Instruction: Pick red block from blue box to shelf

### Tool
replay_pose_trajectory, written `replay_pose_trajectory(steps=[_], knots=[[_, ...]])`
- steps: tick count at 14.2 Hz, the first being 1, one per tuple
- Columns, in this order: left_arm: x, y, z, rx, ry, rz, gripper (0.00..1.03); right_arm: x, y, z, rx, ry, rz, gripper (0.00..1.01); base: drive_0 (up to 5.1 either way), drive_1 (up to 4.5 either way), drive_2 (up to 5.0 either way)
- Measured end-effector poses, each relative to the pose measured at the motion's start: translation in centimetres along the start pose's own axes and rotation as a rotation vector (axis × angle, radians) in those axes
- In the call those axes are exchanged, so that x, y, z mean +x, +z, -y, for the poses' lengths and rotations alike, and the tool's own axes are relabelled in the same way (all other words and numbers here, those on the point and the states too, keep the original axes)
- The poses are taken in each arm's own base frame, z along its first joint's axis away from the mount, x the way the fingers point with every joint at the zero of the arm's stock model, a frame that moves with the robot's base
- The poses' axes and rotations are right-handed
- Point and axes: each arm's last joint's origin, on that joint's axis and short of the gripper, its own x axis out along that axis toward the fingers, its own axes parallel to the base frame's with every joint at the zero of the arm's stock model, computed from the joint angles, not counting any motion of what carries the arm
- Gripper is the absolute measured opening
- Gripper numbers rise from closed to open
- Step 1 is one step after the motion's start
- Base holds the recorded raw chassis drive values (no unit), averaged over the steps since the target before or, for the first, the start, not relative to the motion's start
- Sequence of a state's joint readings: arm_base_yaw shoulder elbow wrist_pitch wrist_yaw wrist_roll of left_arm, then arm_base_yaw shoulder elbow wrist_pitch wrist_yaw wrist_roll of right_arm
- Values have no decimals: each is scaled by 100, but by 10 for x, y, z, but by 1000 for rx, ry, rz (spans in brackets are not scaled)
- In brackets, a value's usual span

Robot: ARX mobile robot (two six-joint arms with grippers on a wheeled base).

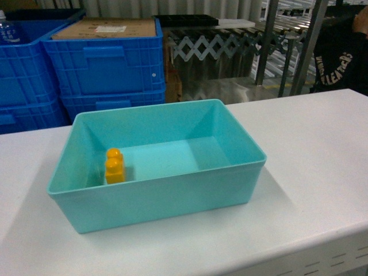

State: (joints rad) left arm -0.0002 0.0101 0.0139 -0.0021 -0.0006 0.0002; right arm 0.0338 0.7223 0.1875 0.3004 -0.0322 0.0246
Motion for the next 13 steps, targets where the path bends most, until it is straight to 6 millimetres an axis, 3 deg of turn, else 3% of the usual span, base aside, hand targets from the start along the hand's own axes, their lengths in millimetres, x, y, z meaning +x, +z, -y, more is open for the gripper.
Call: replay_pose_trajectory(steps=[13], knots=[[0, 0, 0, 0, 0, -2, 98, 0, 0, 0, 0, 0, -4, 29, -158, -158, -158]])
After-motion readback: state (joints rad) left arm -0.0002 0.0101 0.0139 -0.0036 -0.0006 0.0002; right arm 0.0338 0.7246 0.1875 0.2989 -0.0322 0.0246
